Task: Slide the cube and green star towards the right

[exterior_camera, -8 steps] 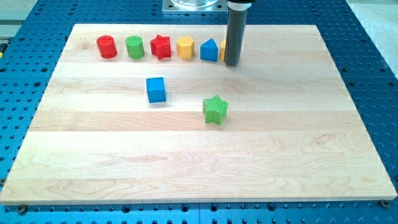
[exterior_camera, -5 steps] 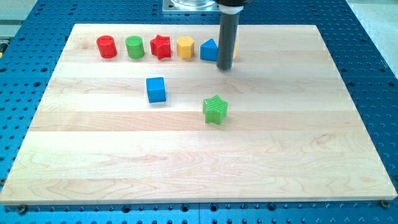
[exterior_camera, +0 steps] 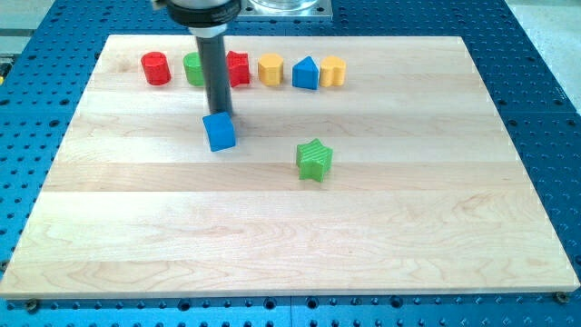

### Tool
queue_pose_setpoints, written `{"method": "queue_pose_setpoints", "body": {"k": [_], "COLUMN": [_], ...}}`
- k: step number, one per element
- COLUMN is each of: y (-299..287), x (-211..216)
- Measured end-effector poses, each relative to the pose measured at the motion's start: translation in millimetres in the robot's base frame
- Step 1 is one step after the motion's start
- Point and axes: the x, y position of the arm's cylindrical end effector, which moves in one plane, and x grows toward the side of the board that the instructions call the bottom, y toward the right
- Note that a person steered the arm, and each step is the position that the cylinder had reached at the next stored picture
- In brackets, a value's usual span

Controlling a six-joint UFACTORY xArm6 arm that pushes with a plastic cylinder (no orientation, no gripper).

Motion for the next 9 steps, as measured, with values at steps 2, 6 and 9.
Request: {"method": "queue_pose_setpoints", "body": {"k": [2, 6, 9], "y": [-21, 45, -25], "x": [76, 90, 53]}}
